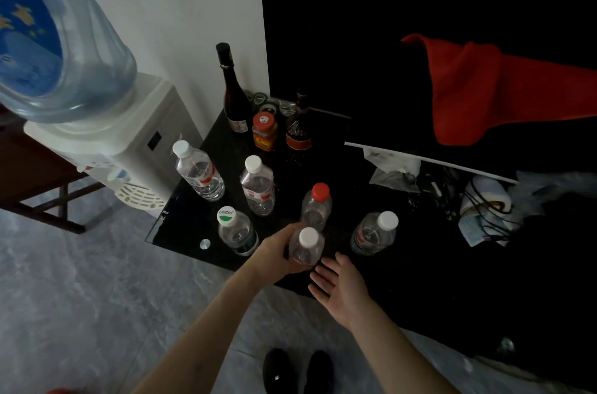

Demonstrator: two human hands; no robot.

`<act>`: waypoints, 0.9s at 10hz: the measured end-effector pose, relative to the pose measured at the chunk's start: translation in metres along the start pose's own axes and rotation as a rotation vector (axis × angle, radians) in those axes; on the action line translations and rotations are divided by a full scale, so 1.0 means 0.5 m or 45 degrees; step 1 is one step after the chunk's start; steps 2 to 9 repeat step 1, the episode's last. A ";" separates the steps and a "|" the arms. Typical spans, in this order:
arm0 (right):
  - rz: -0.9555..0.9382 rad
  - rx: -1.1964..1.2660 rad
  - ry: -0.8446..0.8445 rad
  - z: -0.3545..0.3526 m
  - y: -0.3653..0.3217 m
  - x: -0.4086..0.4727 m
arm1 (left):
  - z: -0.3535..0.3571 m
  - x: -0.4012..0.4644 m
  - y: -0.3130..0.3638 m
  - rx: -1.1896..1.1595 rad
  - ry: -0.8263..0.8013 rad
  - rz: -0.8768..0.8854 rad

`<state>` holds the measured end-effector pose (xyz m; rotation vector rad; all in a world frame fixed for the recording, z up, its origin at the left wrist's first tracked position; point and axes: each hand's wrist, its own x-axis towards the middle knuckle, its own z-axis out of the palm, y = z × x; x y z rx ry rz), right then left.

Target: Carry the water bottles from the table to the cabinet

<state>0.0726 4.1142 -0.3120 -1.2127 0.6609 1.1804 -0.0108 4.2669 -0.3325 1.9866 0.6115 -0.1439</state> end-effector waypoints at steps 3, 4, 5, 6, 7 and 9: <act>-0.043 -0.145 0.036 -0.004 -0.005 -0.043 | -0.016 -0.017 0.020 0.128 0.018 0.016; -0.043 -0.145 0.036 -0.004 -0.005 -0.043 | -0.016 -0.017 0.020 0.128 0.018 0.016; -0.043 -0.145 0.036 -0.004 -0.005 -0.043 | -0.016 -0.017 0.020 0.128 0.018 0.016; -0.043 -0.145 0.036 -0.004 -0.005 -0.043 | -0.016 -0.017 0.020 0.128 0.018 0.016; -0.043 -0.145 0.036 -0.004 -0.005 -0.043 | -0.016 -0.017 0.020 0.128 0.018 0.016; -0.043 -0.145 0.036 -0.004 -0.005 -0.043 | -0.016 -0.017 0.020 0.128 0.018 0.016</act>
